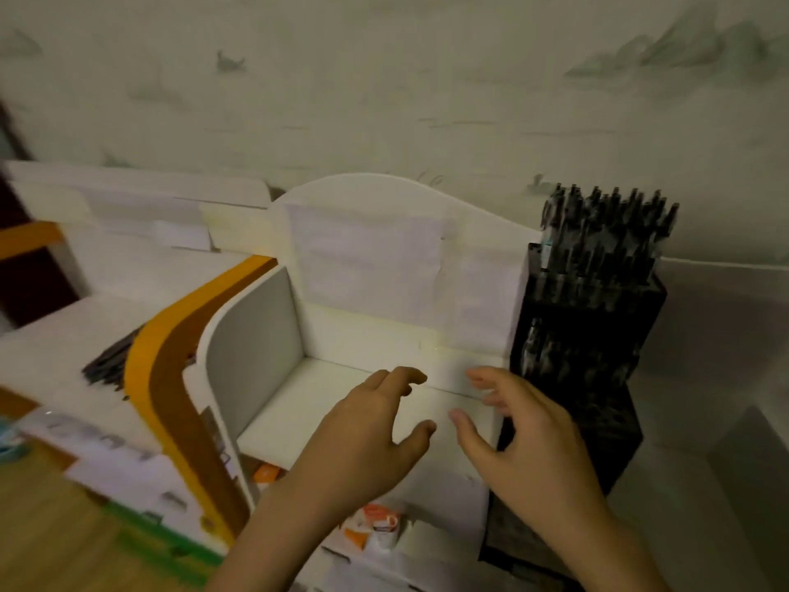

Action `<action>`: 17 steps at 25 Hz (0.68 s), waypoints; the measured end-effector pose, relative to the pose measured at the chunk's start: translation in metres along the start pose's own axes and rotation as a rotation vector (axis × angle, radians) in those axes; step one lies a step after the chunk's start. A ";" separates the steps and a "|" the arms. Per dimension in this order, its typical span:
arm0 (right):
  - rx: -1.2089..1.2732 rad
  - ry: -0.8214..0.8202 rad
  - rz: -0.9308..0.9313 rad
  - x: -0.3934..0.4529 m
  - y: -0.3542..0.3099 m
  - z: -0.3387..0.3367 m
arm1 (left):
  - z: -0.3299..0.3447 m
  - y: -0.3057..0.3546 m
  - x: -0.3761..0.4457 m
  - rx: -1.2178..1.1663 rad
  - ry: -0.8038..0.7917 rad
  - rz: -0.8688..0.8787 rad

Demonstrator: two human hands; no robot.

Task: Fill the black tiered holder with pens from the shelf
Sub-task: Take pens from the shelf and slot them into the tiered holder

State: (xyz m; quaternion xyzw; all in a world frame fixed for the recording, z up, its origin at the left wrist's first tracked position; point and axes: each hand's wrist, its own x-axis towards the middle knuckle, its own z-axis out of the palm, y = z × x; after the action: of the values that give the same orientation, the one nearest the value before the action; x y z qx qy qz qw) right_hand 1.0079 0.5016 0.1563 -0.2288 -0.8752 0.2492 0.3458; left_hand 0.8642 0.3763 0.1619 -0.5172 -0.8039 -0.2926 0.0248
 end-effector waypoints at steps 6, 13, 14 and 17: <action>-0.046 -0.241 -0.103 0.012 -0.070 0.085 | -0.063 -0.076 -0.053 0.027 0.081 -0.125; 0.029 -0.322 -0.268 0.018 -0.202 0.203 | -0.164 -0.197 -0.132 0.052 0.176 -0.219; 0.035 -0.327 -0.292 0.018 -0.223 0.221 | -0.178 -0.216 -0.143 0.063 0.195 -0.231; 0.068 -0.339 -0.342 0.022 -0.281 0.277 | -0.220 -0.276 -0.175 0.089 0.247 -0.268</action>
State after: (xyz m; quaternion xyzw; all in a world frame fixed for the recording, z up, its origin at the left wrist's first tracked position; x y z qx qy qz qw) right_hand 0.7300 0.2205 0.1573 -0.0203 -0.9379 0.2513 0.2385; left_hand 0.6545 0.0429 0.1610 -0.3640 -0.8686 -0.3188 0.1071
